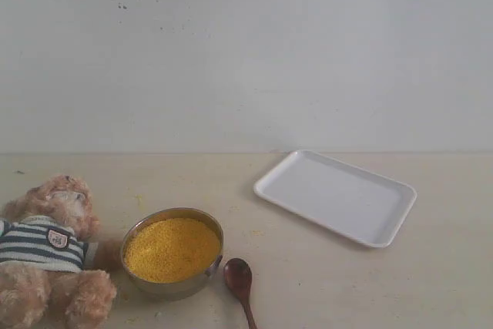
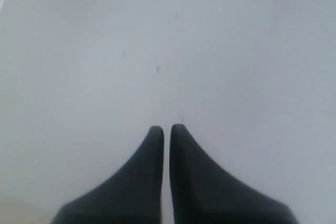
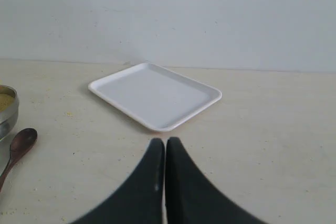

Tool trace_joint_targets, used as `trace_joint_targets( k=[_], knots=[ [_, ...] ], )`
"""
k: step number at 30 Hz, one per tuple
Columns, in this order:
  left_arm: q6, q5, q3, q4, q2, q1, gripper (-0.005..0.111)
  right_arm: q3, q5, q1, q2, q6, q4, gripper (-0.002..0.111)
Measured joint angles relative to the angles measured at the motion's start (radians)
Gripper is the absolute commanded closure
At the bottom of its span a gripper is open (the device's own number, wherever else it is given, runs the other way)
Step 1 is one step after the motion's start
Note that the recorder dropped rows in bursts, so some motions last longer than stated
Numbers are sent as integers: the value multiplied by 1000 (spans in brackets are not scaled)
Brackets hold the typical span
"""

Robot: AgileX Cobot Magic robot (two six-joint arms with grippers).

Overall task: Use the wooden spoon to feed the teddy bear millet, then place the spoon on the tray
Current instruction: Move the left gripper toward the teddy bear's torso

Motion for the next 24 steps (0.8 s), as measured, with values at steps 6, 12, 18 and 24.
trace_joint_targets(
  k=[6, 12, 18, 24],
  knots=[
    [-117, -320, -109, 13, 113, 0, 103, 0, -2, 0, 0, 0, 0, 108],
    [-12, -263, -471, 337, 680, 0, 103, 0, -2, 0, 0, 0, 0, 108],
    [-245, 591, -837, 525, 1172, -2, 103, 0, -2, 0, 0, 0, 0, 108],
    [12, 961, -902, 349, 1412, -2, 103, 0, -2, 0, 0, 0, 0, 108]
  ],
)
